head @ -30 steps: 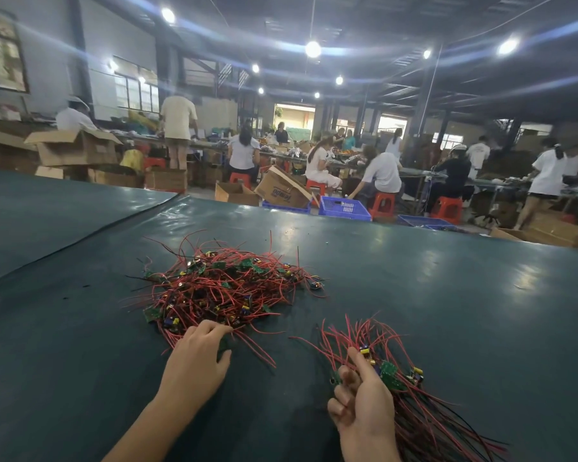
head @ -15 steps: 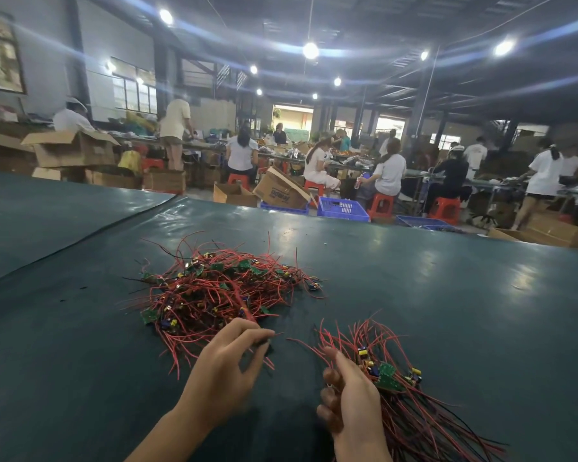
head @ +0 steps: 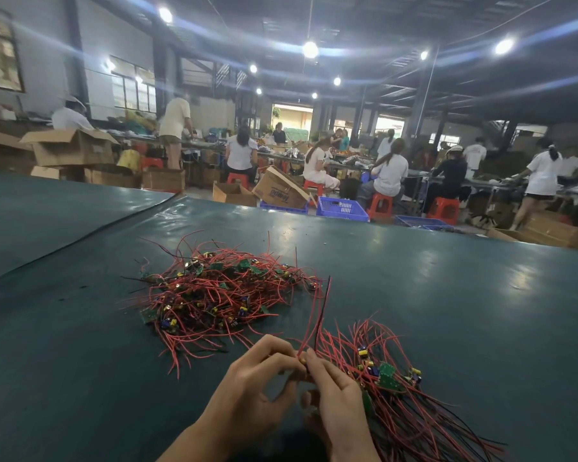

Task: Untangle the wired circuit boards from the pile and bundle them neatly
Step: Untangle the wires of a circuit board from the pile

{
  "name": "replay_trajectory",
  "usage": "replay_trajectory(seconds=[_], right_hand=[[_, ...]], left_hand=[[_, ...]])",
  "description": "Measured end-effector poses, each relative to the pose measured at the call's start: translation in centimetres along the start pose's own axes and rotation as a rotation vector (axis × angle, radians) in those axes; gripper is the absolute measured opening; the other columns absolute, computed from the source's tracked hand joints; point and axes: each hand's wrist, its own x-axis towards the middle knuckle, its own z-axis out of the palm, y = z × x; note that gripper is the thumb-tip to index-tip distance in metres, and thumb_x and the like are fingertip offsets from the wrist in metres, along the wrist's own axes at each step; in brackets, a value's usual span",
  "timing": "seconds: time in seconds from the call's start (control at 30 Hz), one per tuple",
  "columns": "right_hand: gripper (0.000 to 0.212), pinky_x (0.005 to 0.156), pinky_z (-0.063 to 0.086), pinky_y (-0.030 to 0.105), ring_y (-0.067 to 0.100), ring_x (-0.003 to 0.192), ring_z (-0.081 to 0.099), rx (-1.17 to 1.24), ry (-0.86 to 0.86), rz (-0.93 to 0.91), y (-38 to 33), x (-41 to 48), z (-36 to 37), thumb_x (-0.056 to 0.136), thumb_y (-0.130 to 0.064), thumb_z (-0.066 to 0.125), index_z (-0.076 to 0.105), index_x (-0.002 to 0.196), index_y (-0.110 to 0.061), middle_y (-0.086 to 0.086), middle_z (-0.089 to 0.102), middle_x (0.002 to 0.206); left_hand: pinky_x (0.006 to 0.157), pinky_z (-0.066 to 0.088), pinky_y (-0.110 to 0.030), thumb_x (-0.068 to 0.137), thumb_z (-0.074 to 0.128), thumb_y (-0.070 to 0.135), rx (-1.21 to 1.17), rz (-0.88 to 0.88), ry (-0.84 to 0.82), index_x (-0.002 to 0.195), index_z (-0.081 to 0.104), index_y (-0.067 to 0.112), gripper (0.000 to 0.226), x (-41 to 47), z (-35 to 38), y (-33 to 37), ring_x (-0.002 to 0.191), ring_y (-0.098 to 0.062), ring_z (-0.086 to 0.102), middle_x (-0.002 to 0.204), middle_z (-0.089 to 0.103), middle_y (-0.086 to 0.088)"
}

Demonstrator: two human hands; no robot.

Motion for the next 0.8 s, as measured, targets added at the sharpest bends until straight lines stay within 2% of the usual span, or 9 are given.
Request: replay_trajectory(seconds=[0.13,0.23,0.3,0.43,0.53,0.6,0.67,0.73,0.8], right_hand=[[0.020,0.042,0.042,0.022,0.012,0.045,0.051,-0.040,0.053,-0.047,0.2,0.2,0.1,0.087,-0.013,0.068,0.078,0.071,-0.018,0.007,0.068,0.061],[0.029,0.042,0.042,0.018,0.006,0.042,0.050,-0.120,0.038,-0.096,0.3,0.0,0.2,0.090,-0.006,0.063,0.077,0.071,-0.022,0.001,0.066,0.054],[0.032,0.043,0.040,0.016,0.005,0.041,0.048,-0.171,0.019,-0.131,0.4,-0.2,0.1,0.091,-0.008,0.062,0.077,0.068,-0.024,0.000,0.061,0.048],[0.034,0.044,0.038,0.018,0.008,0.042,0.044,-0.193,0.026,-0.151,0.5,-0.1,0.2,0.092,-0.014,0.062,0.078,0.067,-0.030,0.004,0.065,0.054],[0.032,0.045,0.041,0.019,0.009,0.046,0.050,-0.107,0.096,-0.101,0.3,0.0,0.1,0.092,-0.023,0.061,0.079,0.068,-0.033,0.001,0.069,0.061],[0.029,0.040,0.040,0.021,0.010,0.043,0.052,-0.019,0.135,-0.038,0.1,0.1,-0.2,0.093,-0.028,0.060,0.080,0.073,-0.030,0.003,0.074,0.068],[0.028,0.036,0.036,0.020,0.009,0.038,0.048,-0.019,0.150,-0.019,0.1,0.2,-0.3,0.094,-0.031,0.059,0.080,0.075,-0.030,0.002,0.070,0.061],[0.029,0.044,0.047,0.025,0.011,0.046,0.056,-0.050,0.147,-0.068,0.2,0.2,-0.3,0.094,-0.029,0.059,0.079,0.073,-0.032,0.003,0.069,0.058],[0.030,0.065,0.057,0.034,0.013,0.064,0.065,-0.101,0.132,-0.139,0.4,0.1,-0.1,0.093,-0.027,0.060,0.079,0.071,-0.033,0.011,0.073,0.069]], left_hand=[[0.066,0.050,-0.019,0.079,0.072,0.017,-0.102,-0.124,0.068,0.085,0.065,0.019,0.009,0.2,0.4,0.2,0.078,-0.008,0.062,0.088,0.061,0.013],[0.061,0.052,-0.023,0.079,0.072,0.038,-0.180,-0.329,0.118,0.089,0.060,0.027,0.020,0.1,0.7,0.2,0.073,-0.012,0.064,0.081,0.064,0.011],[0.061,0.053,-0.023,0.080,0.070,0.043,-0.147,-0.354,0.109,0.093,0.062,0.029,0.021,0.1,0.6,0.2,0.074,-0.012,0.064,0.083,0.064,0.012],[0.060,0.052,-0.025,0.089,0.065,0.021,-0.046,-0.286,0.071,0.088,0.068,0.020,0.003,0.3,0.7,0.3,0.074,-0.009,0.064,0.081,0.065,0.012],[0.061,0.052,-0.025,0.092,0.056,0.019,-0.249,-0.518,0.131,0.086,0.065,0.015,0.012,0.6,0.9,0.3,0.069,-0.007,0.064,0.078,0.069,0.003],[0.058,0.051,-0.027,0.096,0.050,0.012,-0.423,-0.666,0.180,0.087,0.063,0.007,0.016,1.0,0.7,0.4,0.068,-0.013,0.064,0.078,0.070,-0.002],[0.054,0.049,-0.029,0.097,0.046,0.009,-0.542,-0.748,0.216,0.088,0.059,0.001,0.018,1.4,0.7,0.3,0.066,-0.018,0.064,0.076,0.069,-0.007],[0.053,0.048,-0.027,0.096,0.047,0.018,-0.586,-0.787,0.196,0.088,0.057,0.000,0.022,1.4,0.5,0.4,0.065,-0.018,0.063,0.074,0.068,-0.005],[0.054,0.049,-0.026,0.086,0.053,0.039,-0.566,-0.821,0.113,0.087,0.057,0.002,0.038,1.3,0.6,0.4,0.065,-0.018,0.063,0.070,0.067,-0.001]])
